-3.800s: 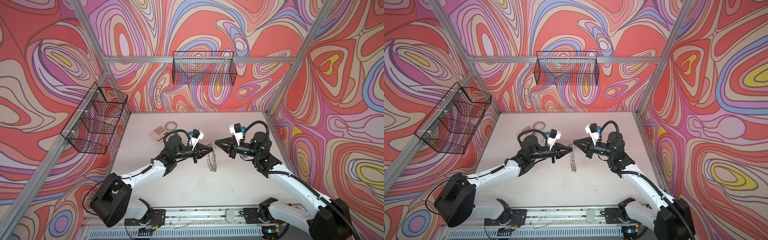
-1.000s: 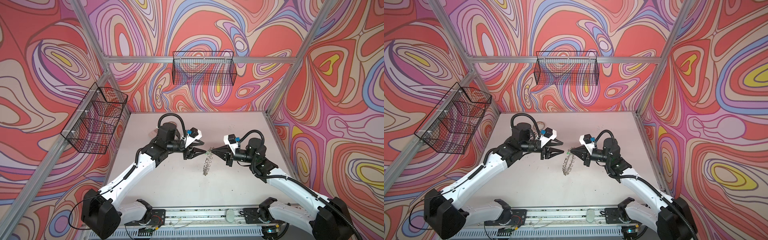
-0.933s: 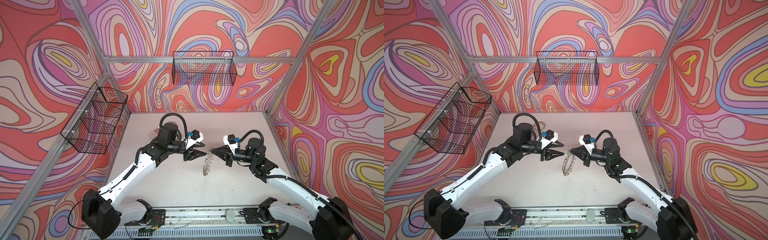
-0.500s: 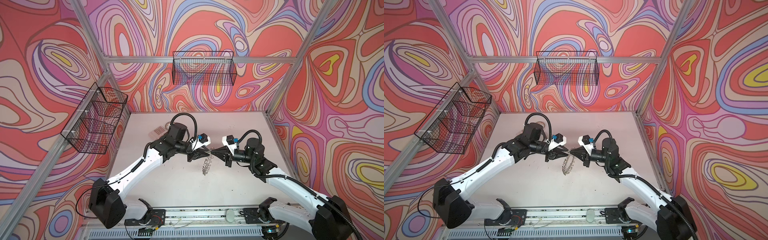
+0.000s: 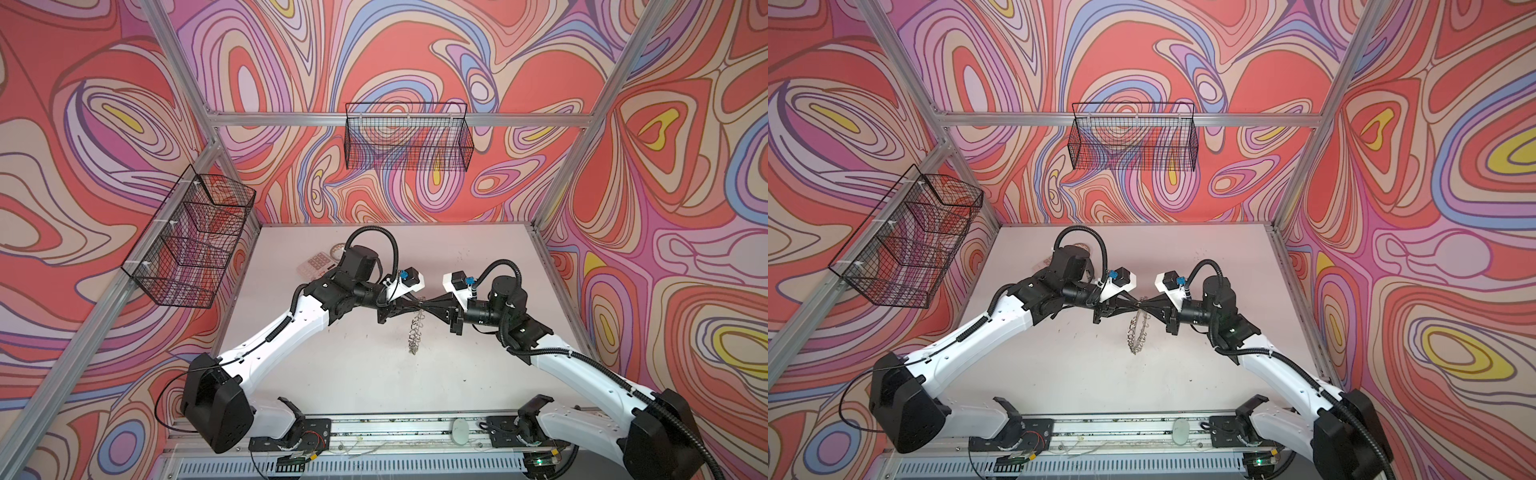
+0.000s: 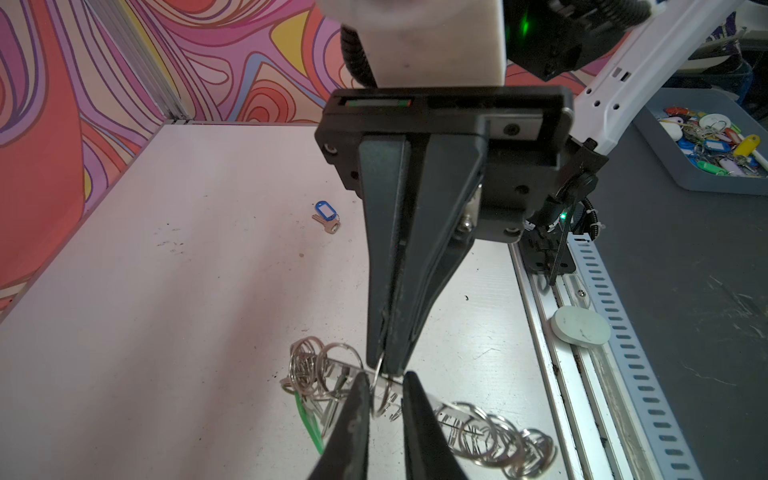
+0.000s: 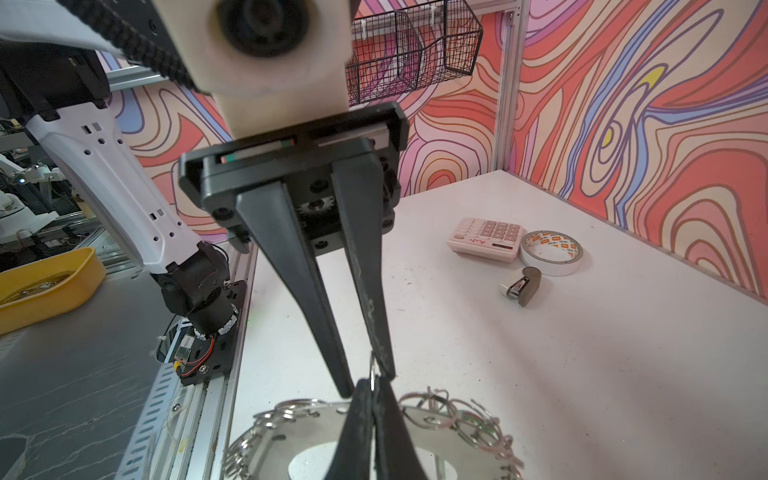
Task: Put the keys on the keyring
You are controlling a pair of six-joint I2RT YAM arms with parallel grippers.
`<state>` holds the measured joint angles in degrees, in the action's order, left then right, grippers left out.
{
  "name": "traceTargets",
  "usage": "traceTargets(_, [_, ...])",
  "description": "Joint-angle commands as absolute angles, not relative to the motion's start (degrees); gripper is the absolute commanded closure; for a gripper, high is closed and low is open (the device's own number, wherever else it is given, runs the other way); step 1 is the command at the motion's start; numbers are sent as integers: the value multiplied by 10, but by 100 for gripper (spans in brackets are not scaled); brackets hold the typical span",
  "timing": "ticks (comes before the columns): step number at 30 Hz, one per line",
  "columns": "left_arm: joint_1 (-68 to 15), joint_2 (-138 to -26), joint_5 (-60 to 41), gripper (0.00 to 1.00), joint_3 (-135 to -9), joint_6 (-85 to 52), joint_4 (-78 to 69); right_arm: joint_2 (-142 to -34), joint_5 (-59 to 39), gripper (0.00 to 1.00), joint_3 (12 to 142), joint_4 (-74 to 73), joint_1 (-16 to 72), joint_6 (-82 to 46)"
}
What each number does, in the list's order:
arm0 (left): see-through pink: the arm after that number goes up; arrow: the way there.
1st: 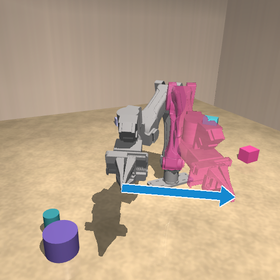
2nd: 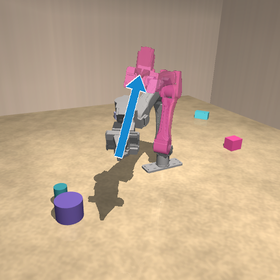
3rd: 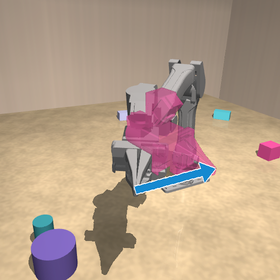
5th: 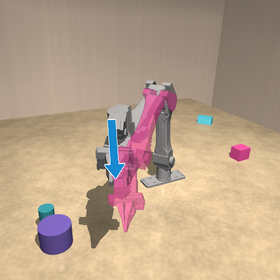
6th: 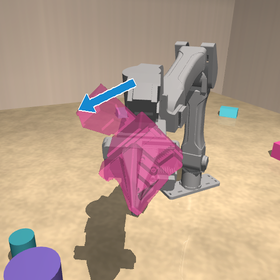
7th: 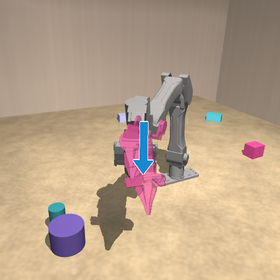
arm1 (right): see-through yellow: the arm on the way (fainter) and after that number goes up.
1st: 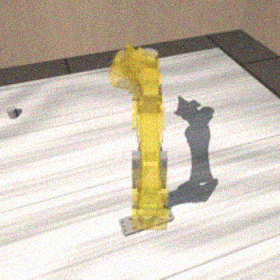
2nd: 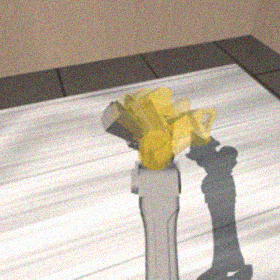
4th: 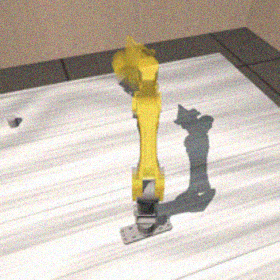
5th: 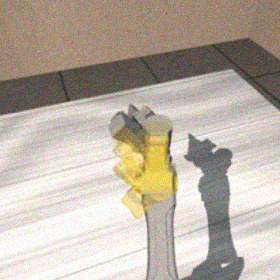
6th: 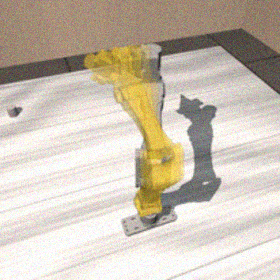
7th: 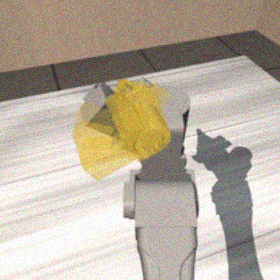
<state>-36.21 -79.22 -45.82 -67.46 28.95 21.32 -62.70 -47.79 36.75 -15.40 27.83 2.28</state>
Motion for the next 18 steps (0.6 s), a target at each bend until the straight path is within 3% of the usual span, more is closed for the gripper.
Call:
traceTargets(1, [-366,-800,-459,89,-690,302,228,-627,-492,100,383,-169,282,36])
traceTargets(4, [-366,-802,-456,99,-690,296,225,-627,-493,100,384,-168,282,36])
traceTargets(7, [-366,-800,-417,100,-678,272,200,-621,-479,100,381,-170,281,32])
traceTargets(11, [-367,-778,-362,100,-632,236,123,-596,-410,50,363,-184,281,0])
traceTargets(15, [-367,-753,-331,100,-596,202,74,-590,-352,31,375,-163,281,-33])
traceTargets(16, [-367,-747,-322,100,-585,187,58,-589,-317,22,378,-157,281,-49])
traceTargets(18, [-367,-735,-317,100,-558,167,22,-590,-254,17,384,-142,281,-77])
